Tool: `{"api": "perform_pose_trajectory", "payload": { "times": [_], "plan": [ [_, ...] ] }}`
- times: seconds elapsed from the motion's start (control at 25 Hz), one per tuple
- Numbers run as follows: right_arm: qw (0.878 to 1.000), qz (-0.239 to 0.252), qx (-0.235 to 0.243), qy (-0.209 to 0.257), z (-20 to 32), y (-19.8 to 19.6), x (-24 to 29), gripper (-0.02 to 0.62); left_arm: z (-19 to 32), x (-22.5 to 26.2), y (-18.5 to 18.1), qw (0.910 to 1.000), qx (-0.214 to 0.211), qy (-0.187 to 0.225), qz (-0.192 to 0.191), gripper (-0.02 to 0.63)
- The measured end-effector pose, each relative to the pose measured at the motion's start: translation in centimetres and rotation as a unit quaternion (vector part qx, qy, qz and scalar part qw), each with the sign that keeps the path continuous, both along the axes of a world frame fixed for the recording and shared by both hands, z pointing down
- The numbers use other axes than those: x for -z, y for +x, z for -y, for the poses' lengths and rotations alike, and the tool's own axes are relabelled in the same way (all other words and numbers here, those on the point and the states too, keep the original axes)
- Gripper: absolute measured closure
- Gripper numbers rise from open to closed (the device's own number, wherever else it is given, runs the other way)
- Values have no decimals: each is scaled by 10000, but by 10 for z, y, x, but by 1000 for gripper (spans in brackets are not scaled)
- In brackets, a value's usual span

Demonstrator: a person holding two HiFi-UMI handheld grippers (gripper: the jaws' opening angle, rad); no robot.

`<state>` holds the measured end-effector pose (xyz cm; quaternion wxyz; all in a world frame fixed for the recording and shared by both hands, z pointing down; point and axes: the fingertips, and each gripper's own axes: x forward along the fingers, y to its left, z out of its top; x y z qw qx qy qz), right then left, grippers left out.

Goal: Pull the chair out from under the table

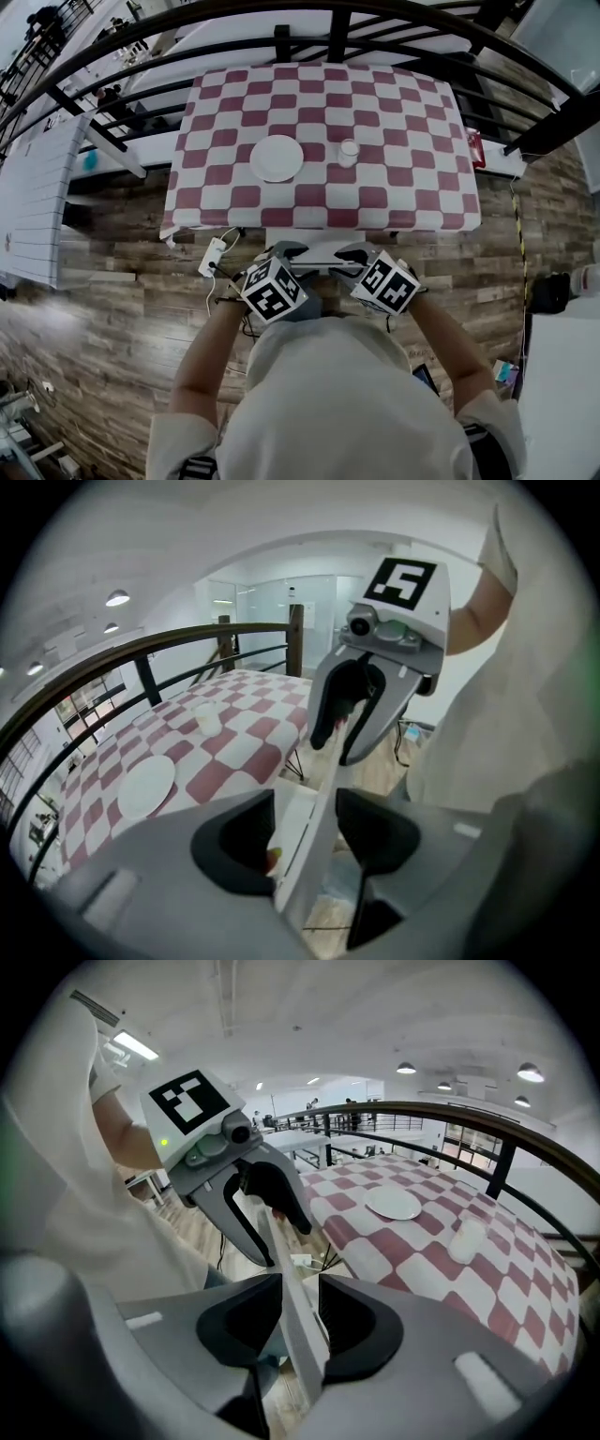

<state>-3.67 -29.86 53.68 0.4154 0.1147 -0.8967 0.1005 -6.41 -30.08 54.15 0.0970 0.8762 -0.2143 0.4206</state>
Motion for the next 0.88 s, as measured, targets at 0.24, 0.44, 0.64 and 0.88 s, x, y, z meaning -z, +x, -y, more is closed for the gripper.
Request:
{"api": "perform_pose_trajectory", "payload": {
  "times": [0.24,0.44,0.64,0.88],
  "plan": [
    [9977,-333,594,-49,-7,-4,-14,471,0,-2,4,9982,-521,-72,283,399],
    [9940,-544,944,-44,-11,-5,-13,469,-14,-5,10,9921,-1117,-230,525,379],
    [9880,-823,1309,27,-19,-6,-18,466,-19,-20,13,9853,-1421,-170,930,377],
    [9776,-1308,1641,136,-21,-5,-38,465,-23,-39,14,9745,-1747,-140,1405,390]
  ]
}}
